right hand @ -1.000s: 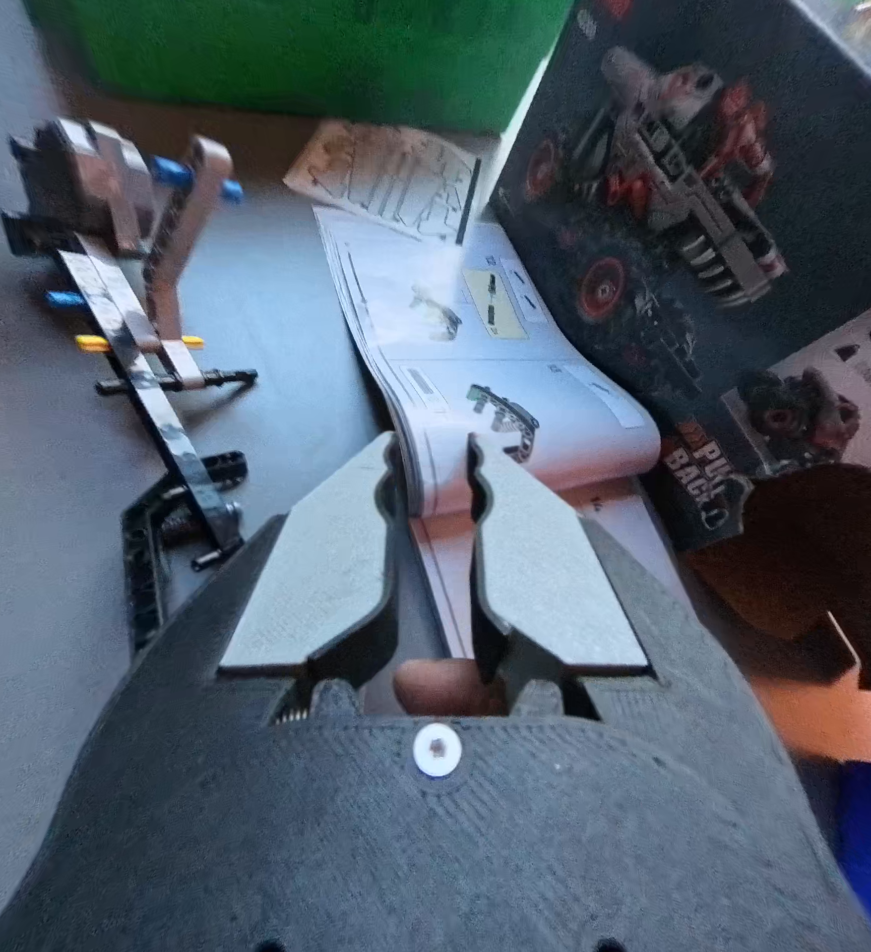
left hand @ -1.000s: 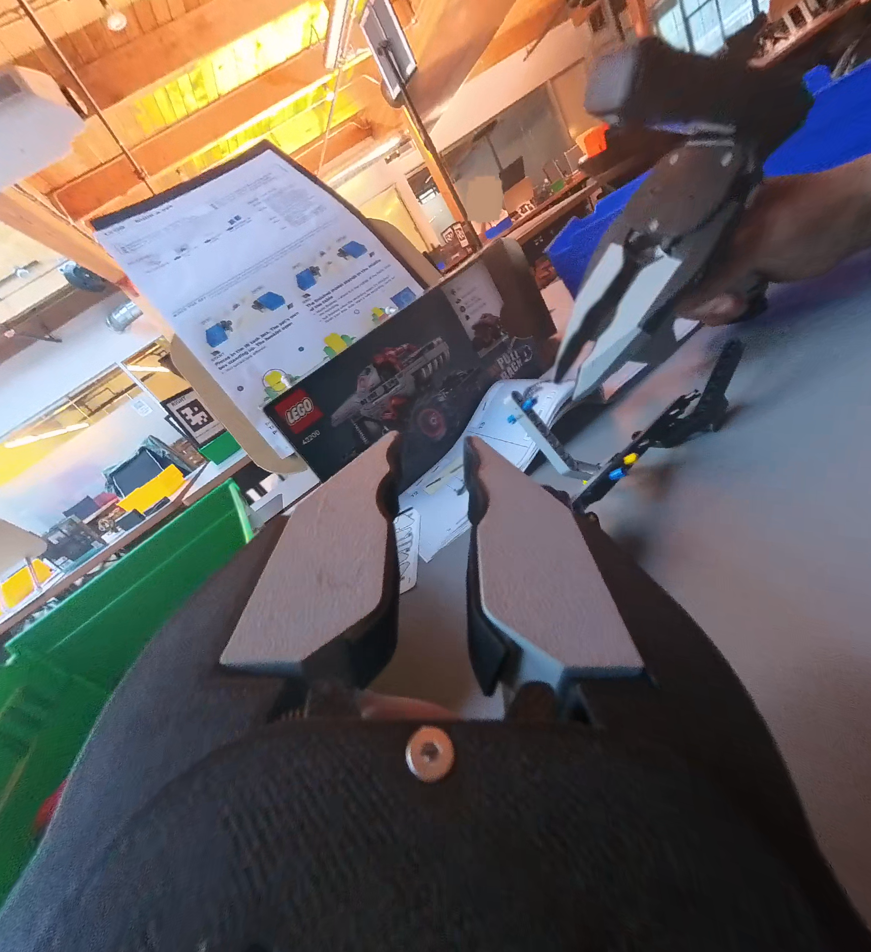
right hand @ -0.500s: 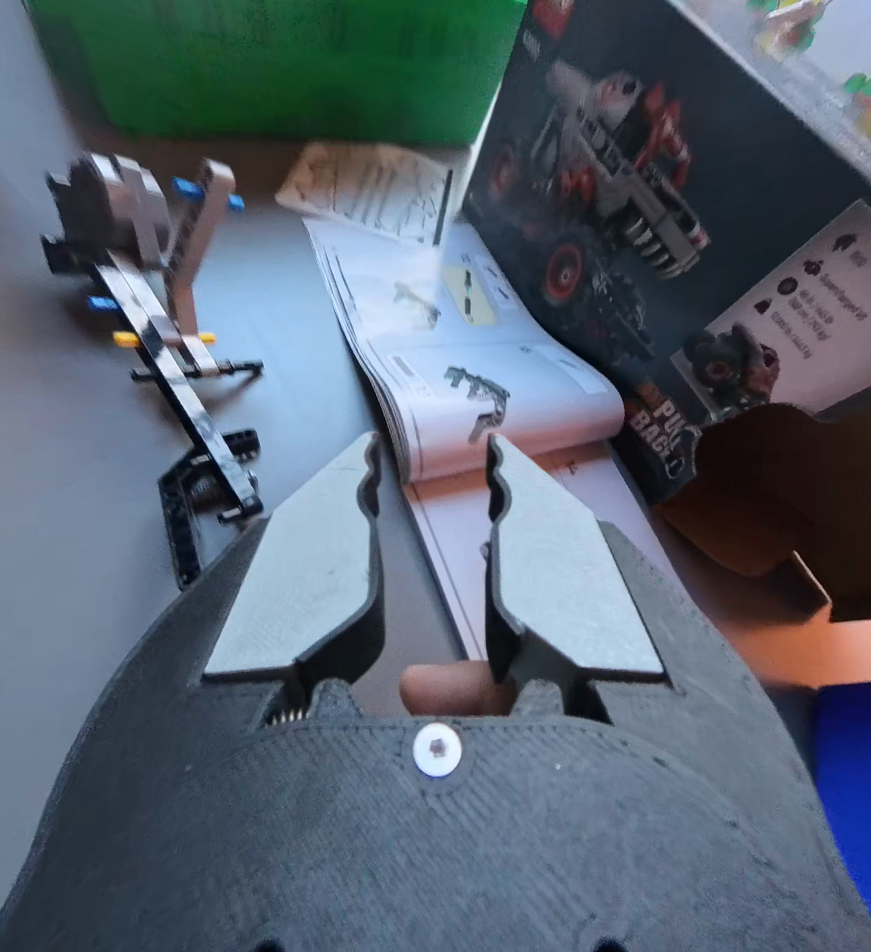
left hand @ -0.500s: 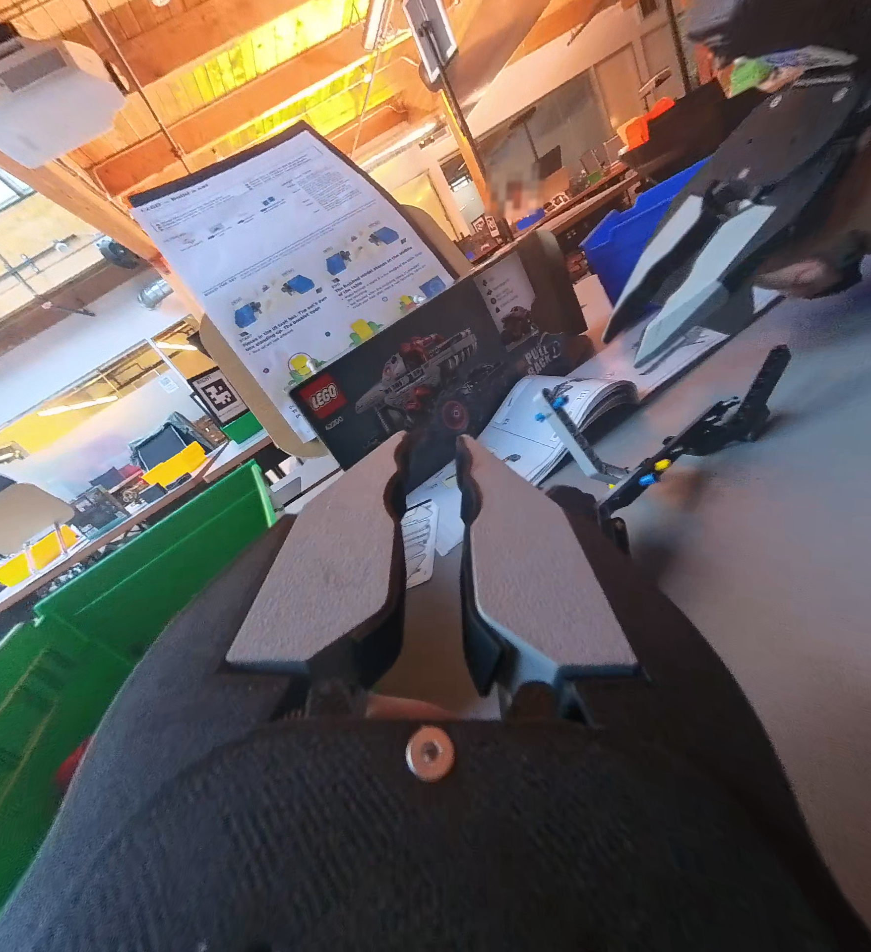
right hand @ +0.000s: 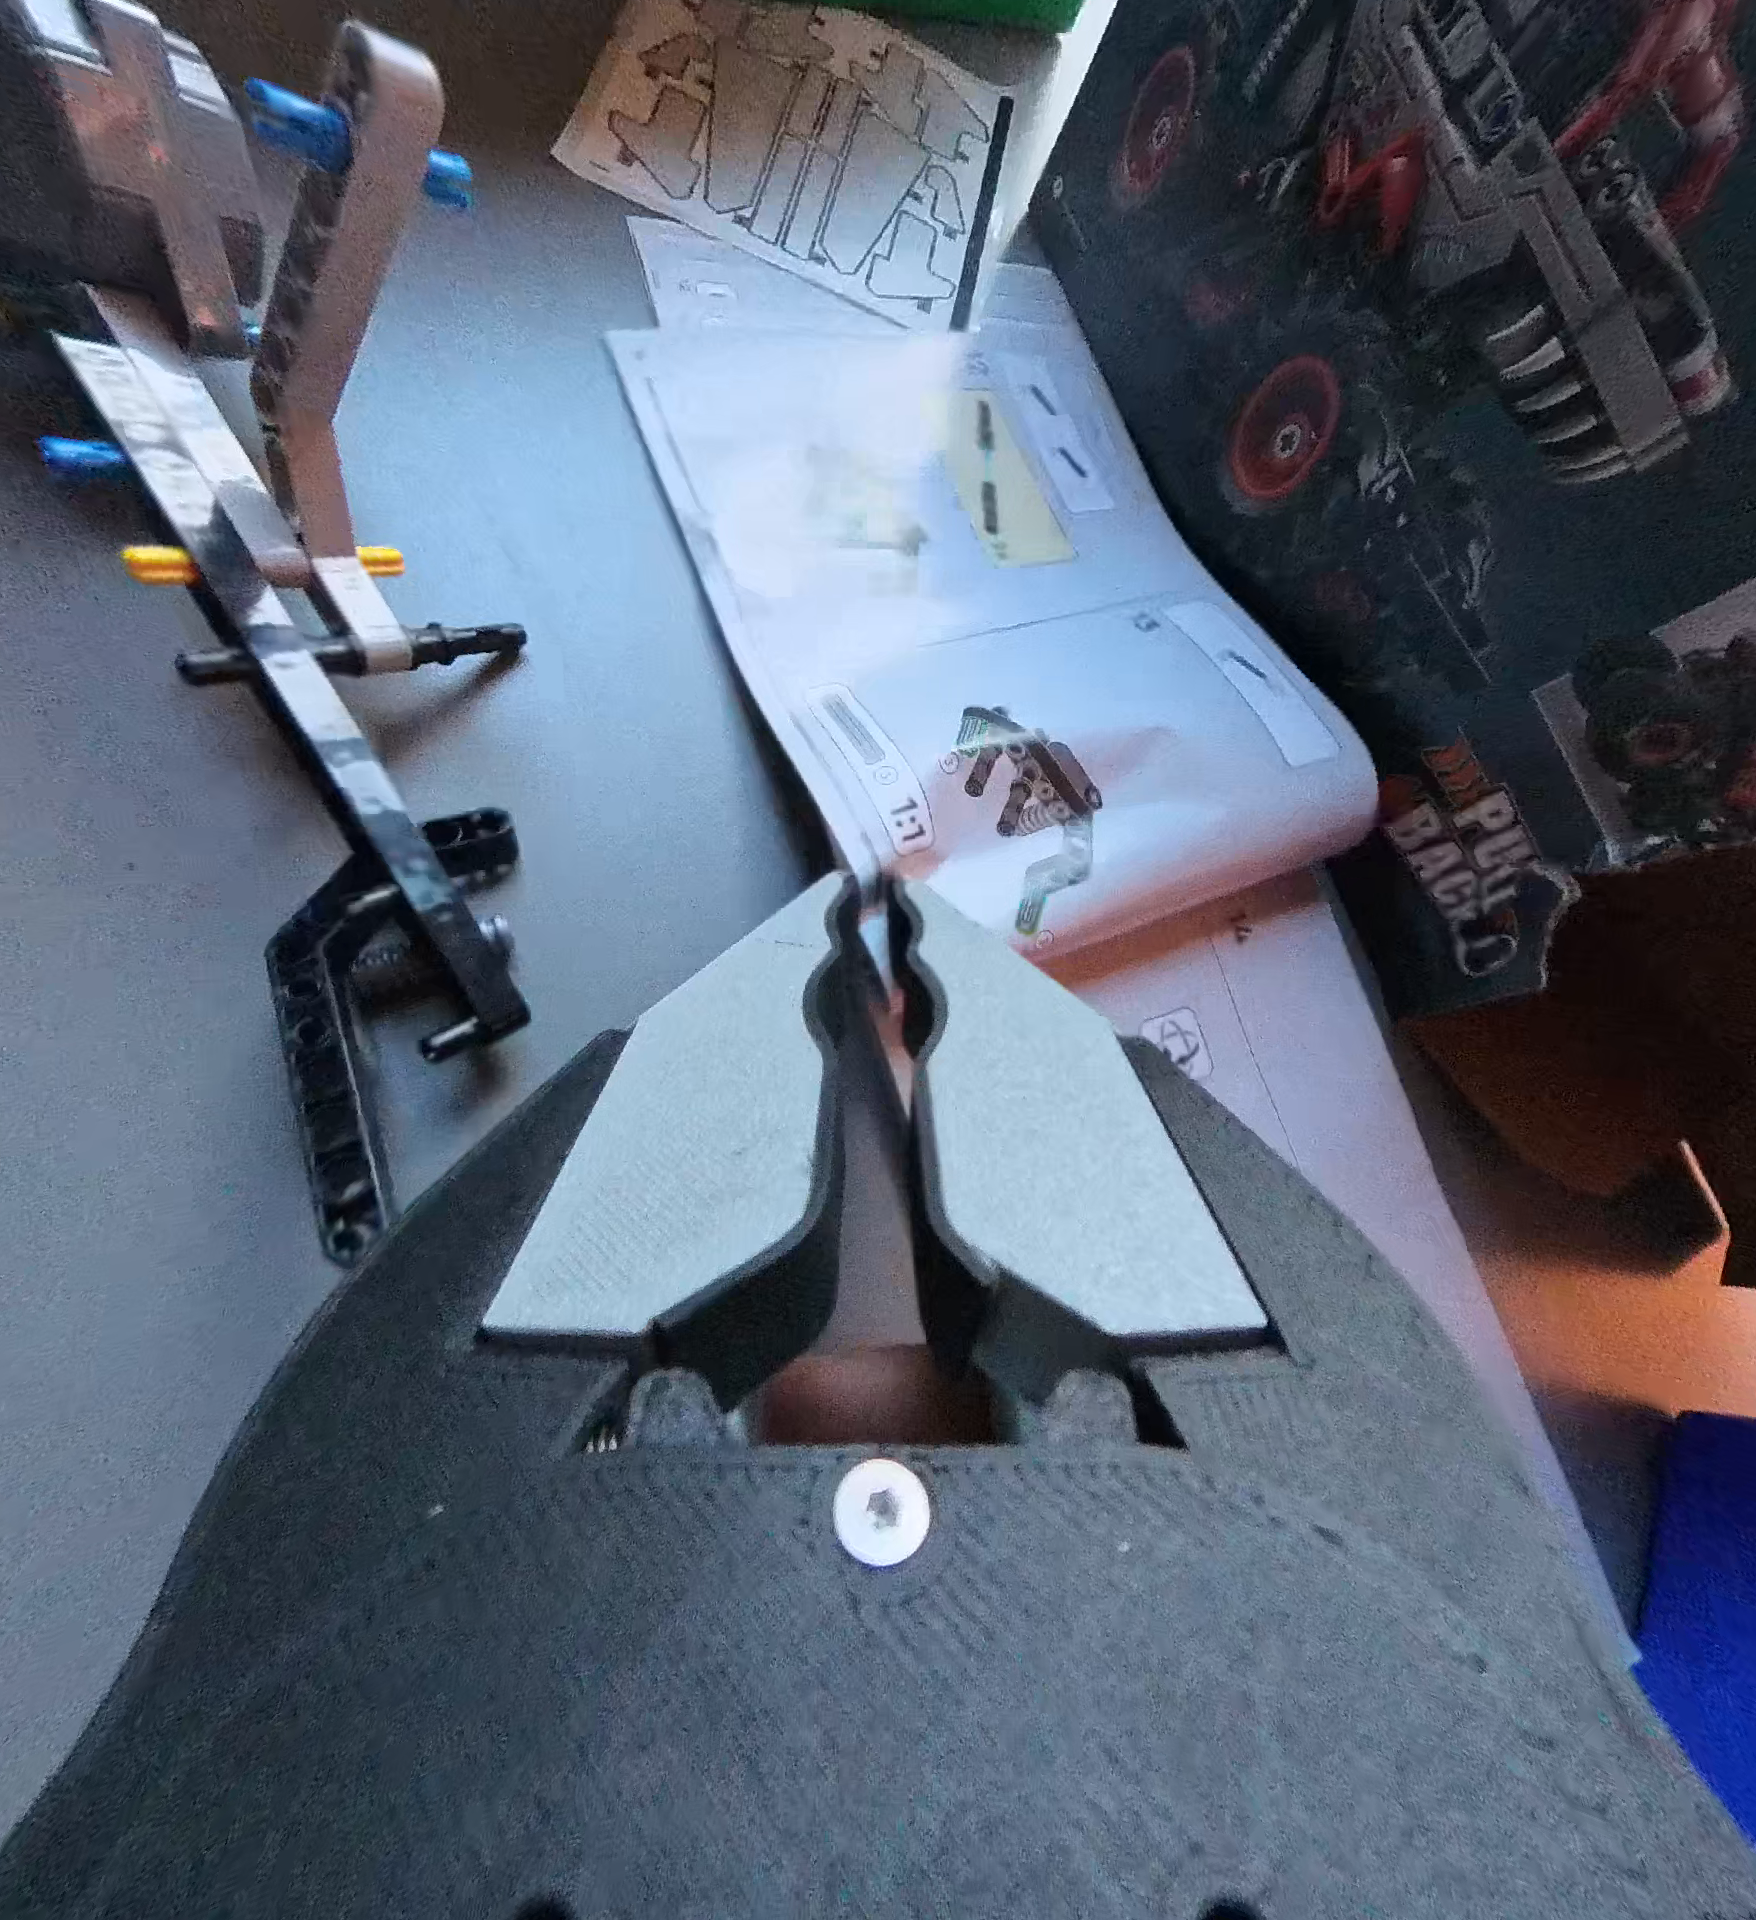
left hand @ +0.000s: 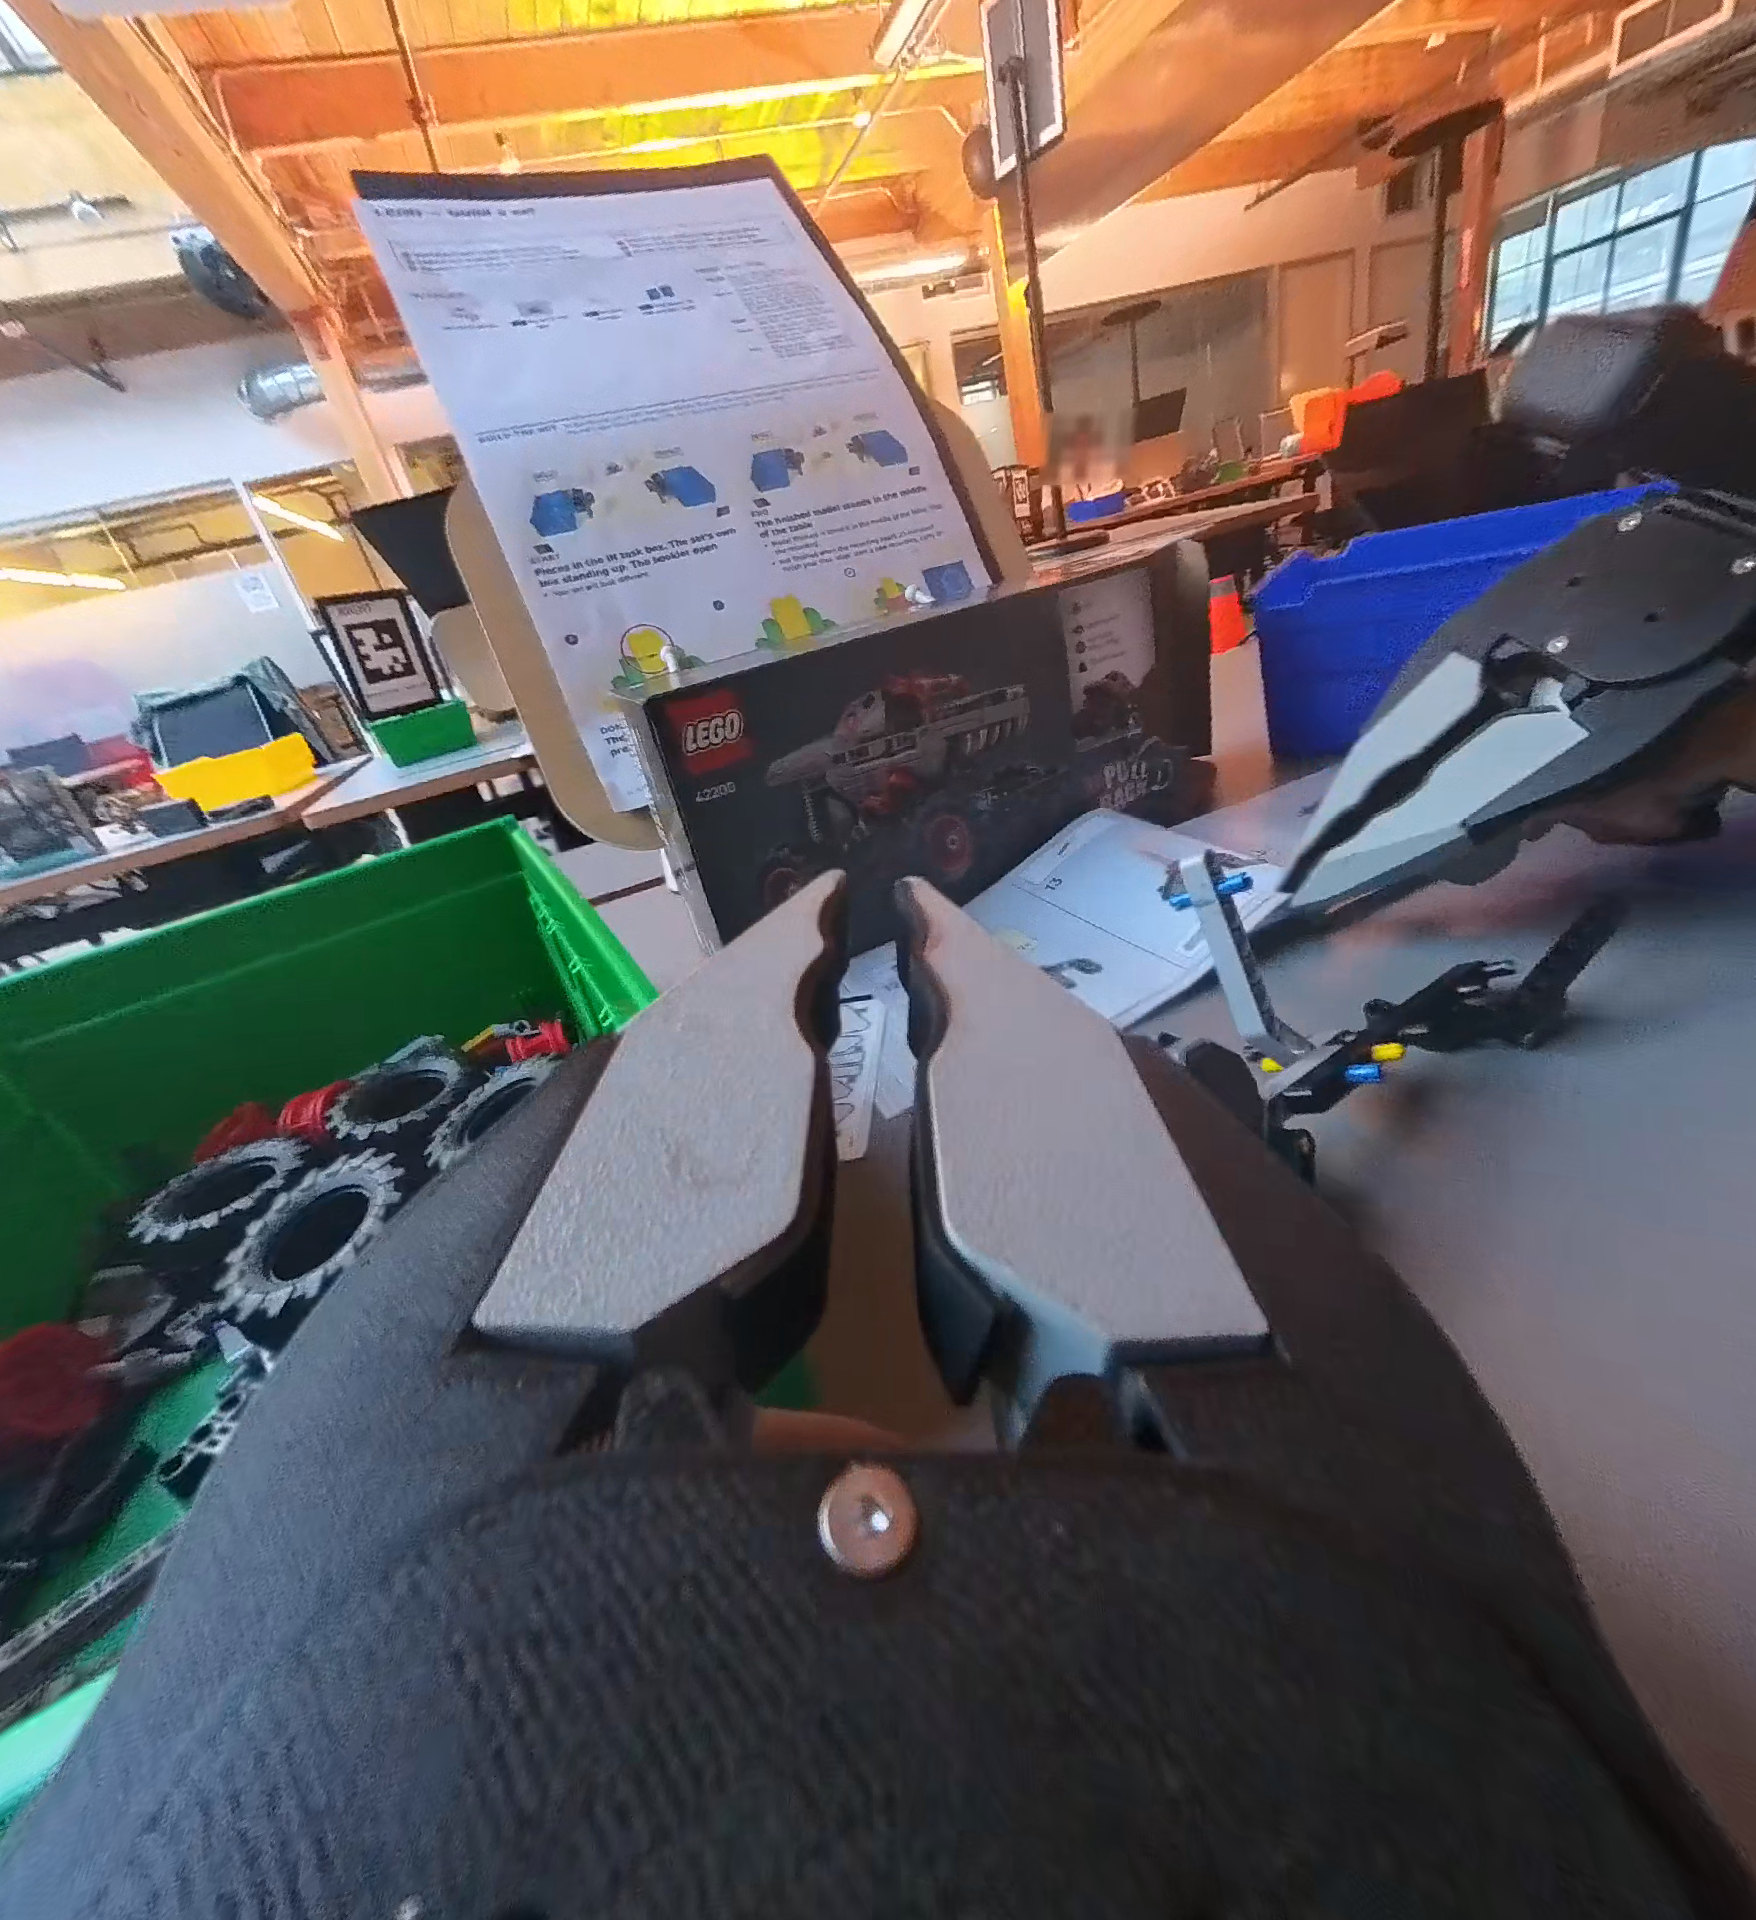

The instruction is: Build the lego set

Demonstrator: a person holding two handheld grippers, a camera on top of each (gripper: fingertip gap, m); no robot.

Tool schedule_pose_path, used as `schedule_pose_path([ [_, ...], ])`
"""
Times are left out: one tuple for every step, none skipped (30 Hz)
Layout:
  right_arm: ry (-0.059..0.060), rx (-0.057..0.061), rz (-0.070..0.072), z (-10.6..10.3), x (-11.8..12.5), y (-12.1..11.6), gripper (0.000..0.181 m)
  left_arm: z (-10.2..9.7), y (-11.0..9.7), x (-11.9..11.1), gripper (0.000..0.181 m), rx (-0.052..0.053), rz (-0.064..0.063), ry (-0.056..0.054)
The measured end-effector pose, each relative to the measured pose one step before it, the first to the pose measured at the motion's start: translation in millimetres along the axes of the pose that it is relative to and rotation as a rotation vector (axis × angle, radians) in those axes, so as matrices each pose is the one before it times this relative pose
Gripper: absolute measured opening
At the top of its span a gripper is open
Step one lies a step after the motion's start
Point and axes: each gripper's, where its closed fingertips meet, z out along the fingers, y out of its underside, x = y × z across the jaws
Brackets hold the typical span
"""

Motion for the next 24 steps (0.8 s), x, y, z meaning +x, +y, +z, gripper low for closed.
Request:
schedule_pose_path([
  [-0.0002, -0.0007, 0.0010, -3.23, 0.38, 1.94, 0.001, 0.37, 0.56, -1.23, 0.005, -0.0024, -0.0140, 0.0026],
  [-0.0021, -0.0008, 0.0042, -2.91, 0.52, 1.95, 0.000, 0.33, 0.25, -0.09, 0.005, -0.0016, -0.0077, 0.0052],
  [-0.0047, -0.0015, 0.0054, -2.47, 0.14, 2.05, 0.000, 0.25, -0.08, 0.72, 0.005, 0.0005, -0.0025, 0.0065],
  [-0.0046, -0.0058, 0.0028, -1.82, 0.33, 2.51, 0.000, 0.16, -0.27, 1.72, 0.005, 0.0019, 0.0023, 0.0095],
  [-0.0049, -0.0074, -0.0016, -1.56, 0.15, 2.37, 0.000, 0.30, 0.14, 1.30, 0.004, -0.0010, 0.0069, 0.0043],
  [-0.0040, -0.0044, -0.0044, -1.49, 0.13, 1.69, 0.000, 0.28, 0.21, 1.03, 0.004, -0.0024, 0.0079, 0.0022],
  [-0.0061, 0.0019, -0.0034, -1.45, -0.20, 0.63, 0.001, 0.18, 0.17, 1.06, 0.004, -0.0014, 0.0070, 0.0029],
  [-0.0116, 0.0094, -0.0008, -0.99, -1.07, -0.62, 0.002, 0.01, -0.03, 0.85, 0.004, 0.0004, 0.0048, 0.0031],
  [-0.0088, 0.0127, 0.0045, -0.41, -0.69, -1.43, 0.003, 0.01, -0.10, 0.37, 0.004, 0.0011, 0.0014, 0.0018],
  [-0.0013, 0.0065, 0.0100, 0.39, 0.39, -0.94, 0.005, -0.03, -0.09, -0.08, 0.004, 0.0006, -0.0021, 0.0016],
  [-0.0034, 0.0006, 0.0063, 0.63, -0.35, -0.53, 0.006, -0.02, 0.07, -0.33, 0.004, 0.0003, -0.0049, 0.0019],
  [-0.0005, 0.0037, -0.0011, 0.34, -0.44, -1.15, 0.007, 0.00, -0.01, -0.65, 0.004, 0.0007, -0.0076, 0.0006],
  [0.0054, 0.0085, -0.0062, -0.16, 0.10, -2.03, 0.007, -0.10, -0.10, -1.18, 0.004, 0.0018, -0.0098, -0.0009],
  [0.0079, 0.0128, -0.0073, -0.52, 0.27, -3.27, 0.009, -0.39, -0.46, -0.93, 0.004, 0.0044, -0.0094, -0.0003],
  [0.0098, 0.0196, -0.0035, -0.55, 0.60, -4.81, 0.015, -0.30, -0.52, 0.14, 0.004, 0.0044, -0.0041, 0.0046],
  [0.0092, 0.0237, -0.0009, -0.03, 0.57, -6.17, 0.024, -0.09, -0.19, 0.36, 0.003, 0.0012, -0.0027, 0.0046],
  [0.0137, 0.0179, -0.0031, 0.98, 1.03, -5.75, 0.028, 0.18, 0.31, 0.13, 0.003, -0.0021, -0.0021, 0.0030],
  [0.0218, 0.0072, -0.0117, 2.20, 2.02, -4.51, 0.028, 0.30, 0.32, 0.16, 0.003, -0.0024, -0.0010, 0.0021],
  [0.0281, -0.0014, -0.0219, 3.12, 2.38, -3.29, 0.028, 0.16, 0.14, 0.13, 0.003, -0.0008, -0.0001, 0.0012],
  [0.0261, -0.0041, -0.0267, 3.52, 1.95, -2.77, 0.028, -0.05, -0.29, 0.31, 0.003, 0.0020, -0.0009, 0.0022],
  [0.0170, -0.0056, -0.0216, 3.45, 1.01, -1.83, 0.026, 0.04, -0.54, 0.59, 0.003, 0.0040, -0.0044, 0.0039],
  [0.0043, -0.0079, -0.0115, 3.26, -0.34, -0.54, 0.022, 0.10, 0.13, 0.36, 0.003, -0.0012, -0.0012, 0.0039],
  [-0.0052, -0.0110, -0.0033, 2.55, -1.24, 1.17, 0.018, 0.29, 0.40, -0.28, 0.003, -0.0030, -0.0043, 0.0010],
  [-0.0096, -0.0151, -0.0004, 1.92, -1.54, 2.92, 0.013, 0.06, 0.20, -0.31, 0.003, -0.0009, -0.0051, 0.0017],
])
